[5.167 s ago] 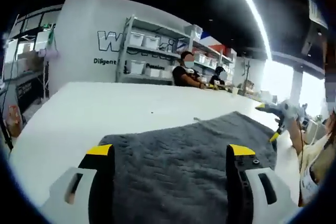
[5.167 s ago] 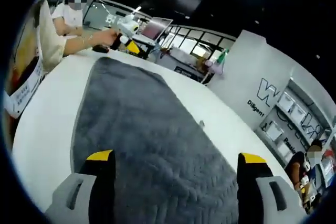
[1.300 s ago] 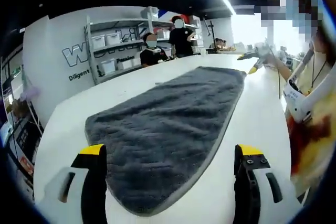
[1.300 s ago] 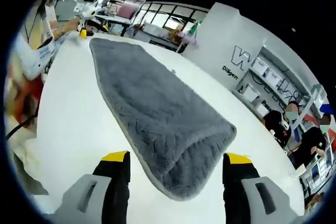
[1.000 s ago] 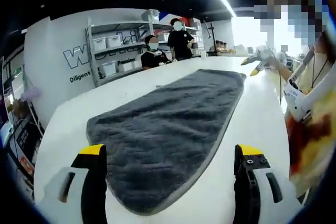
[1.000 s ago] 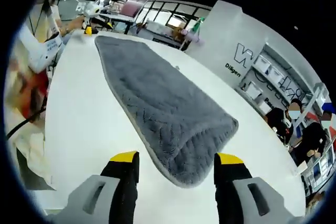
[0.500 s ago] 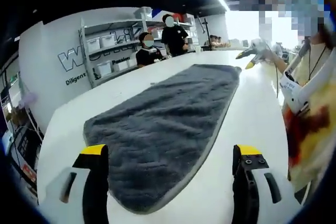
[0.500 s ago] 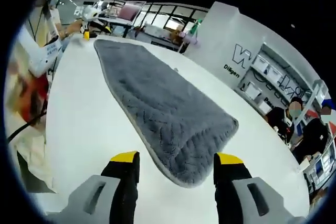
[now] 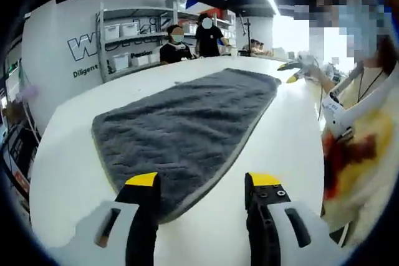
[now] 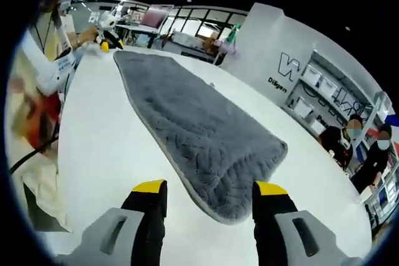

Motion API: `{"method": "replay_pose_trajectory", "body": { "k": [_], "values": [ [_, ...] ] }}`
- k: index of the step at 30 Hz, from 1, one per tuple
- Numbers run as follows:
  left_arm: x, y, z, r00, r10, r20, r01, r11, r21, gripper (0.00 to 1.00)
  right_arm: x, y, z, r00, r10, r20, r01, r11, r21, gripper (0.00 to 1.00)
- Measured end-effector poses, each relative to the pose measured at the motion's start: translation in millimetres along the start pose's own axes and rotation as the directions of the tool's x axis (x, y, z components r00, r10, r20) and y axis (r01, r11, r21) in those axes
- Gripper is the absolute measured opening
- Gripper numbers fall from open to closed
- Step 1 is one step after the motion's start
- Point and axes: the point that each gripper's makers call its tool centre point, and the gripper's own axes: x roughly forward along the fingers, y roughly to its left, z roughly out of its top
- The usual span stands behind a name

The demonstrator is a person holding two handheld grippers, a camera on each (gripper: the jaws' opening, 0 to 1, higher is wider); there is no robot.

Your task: Fold the towel on the table until its edges align and the towel forms a compact rectangular stack.

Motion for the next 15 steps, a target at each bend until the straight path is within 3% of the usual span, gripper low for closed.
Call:
{"method": "replay_pose_trajectory", "body": {
  "k": [6, 15],
  "values": [
    [5.3, -0.9, -17.7, 0.998, 0.029, -0.052, -0.032, 0.998, -0.061, 0.44, 1.1, 3.8, -3.0, 1.000, 0.011, -0.006, -0.011, 1.000, 0.002, 0.54],
    [-4.2, 18.5, -24.1, 0.999, 0.028, -0.030, -0.032, 0.991, -0.132, 0.35, 2.9, 7.0, -5.0, 0.999, 0.045, -0.013, -0.045, 0.999, 0.007, 0.54]
  ]
}}
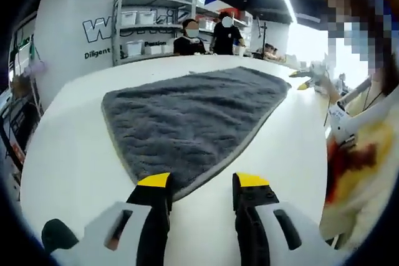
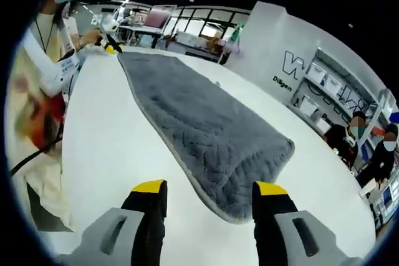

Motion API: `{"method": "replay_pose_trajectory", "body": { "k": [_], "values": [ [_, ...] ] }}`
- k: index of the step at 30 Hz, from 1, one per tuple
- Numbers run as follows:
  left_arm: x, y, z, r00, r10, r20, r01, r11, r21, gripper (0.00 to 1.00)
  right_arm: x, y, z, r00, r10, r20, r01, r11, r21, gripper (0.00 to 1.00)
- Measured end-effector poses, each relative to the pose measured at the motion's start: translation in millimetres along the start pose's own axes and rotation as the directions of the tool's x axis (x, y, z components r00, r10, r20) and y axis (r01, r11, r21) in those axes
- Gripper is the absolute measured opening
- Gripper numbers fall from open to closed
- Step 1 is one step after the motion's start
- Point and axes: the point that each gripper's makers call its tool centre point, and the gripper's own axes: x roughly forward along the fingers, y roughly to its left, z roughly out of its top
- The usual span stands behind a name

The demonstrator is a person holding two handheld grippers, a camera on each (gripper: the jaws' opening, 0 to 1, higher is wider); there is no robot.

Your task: Fold the towel on the table until its edges align and the towel forms a compact rectangular stack.

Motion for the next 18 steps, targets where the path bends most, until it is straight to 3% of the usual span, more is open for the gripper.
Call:
{"method": "replay_pose_trajectory", "body": {
  "k": [3, 7, 12, 15, 18],
  "values": [
    [3.9, -1.8, -0.1, 1.000, 0.009, -0.006, -0.009, 1.000, -0.001, 0.33, 1.2, 1.1, -2.4, 1.000, 0.017, -0.004, -0.017, 1.000, 0.013, 0.51],
    [7.9, -5.4, -1.0, 0.999, 0.022, -0.031, -0.021, 0.999, 0.035, 0.32, 6.1, 4.7, -7.1, 0.998, 0.057, -0.004, -0.056, 0.994, 0.089, 0.33],
    [9.6, -4.9, -1.7, 0.997, 0.043, -0.063, -0.038, 0.996, 0.079, 0.29, 8.6, -6.2, -18.0, 0.998, 0.056, 0.001, -0.055, 0.982, 0.182, 0.33],
    [10.5, -2.5, -2.0, 0.996, 0.060, -0.071, -0.053, 0.994, 0.095, 0.25, 11.5, -11.9, -27.0, 0.999, 0.040, -0.006, -0.036, 0.954, 0.298, 0.28],
    [12.0, -0.6, -2.2, 0.995, 0.069, -0.068, -0.061, 0.993, 0.104, 0.21, 16.3, -13.6, -29.7, 0.999, 0.043, 0.012, -0.045, 0.947, 0.318, 0.26]
  ]
}}
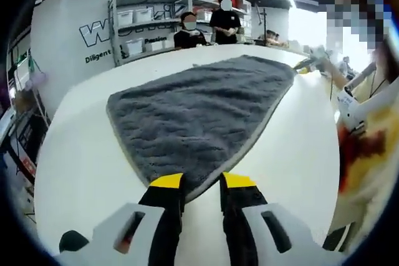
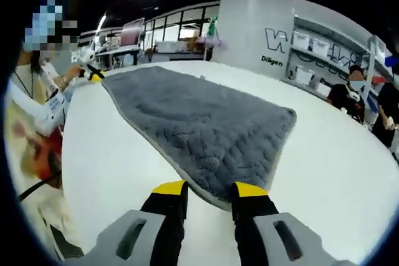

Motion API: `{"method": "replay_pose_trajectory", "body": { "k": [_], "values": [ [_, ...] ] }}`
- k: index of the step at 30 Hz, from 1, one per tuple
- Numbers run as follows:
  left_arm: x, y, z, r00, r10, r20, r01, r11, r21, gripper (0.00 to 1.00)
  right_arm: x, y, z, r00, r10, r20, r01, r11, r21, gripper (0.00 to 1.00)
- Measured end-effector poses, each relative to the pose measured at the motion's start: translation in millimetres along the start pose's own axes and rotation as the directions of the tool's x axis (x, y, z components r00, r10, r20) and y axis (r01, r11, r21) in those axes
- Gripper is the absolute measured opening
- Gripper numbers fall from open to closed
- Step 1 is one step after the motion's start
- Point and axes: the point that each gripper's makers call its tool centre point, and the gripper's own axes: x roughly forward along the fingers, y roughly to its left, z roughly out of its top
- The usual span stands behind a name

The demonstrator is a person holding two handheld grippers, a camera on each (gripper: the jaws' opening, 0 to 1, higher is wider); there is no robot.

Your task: Fold the towel on the table until its edges align and the towel forms a compact rectangular stack.

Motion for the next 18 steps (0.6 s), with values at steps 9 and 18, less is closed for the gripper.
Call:
{"method": "replay_pose_trajectory", "body": {
  "k": [9, 18],
  "values": [
    [2.8, 9.4, -0.4, 1.000, 0.025, 0.018, -0.024, 0.999, -0.022, 0.06, 4.2, -9.4, -4.7, 1.000, -0.012, 0.008, 0.011, 0.998, 0.067, 0.12],
    [3.6, 25.4, 5.1, 0.998, 0.051, 0.045, -0.047, 0.995, -0.083, 0.02, 7.9, -2.5, -2.3, 1.000, 0.008, -0.016, -0.009, 1.000, -0.008, 0.07]
  ]
}}
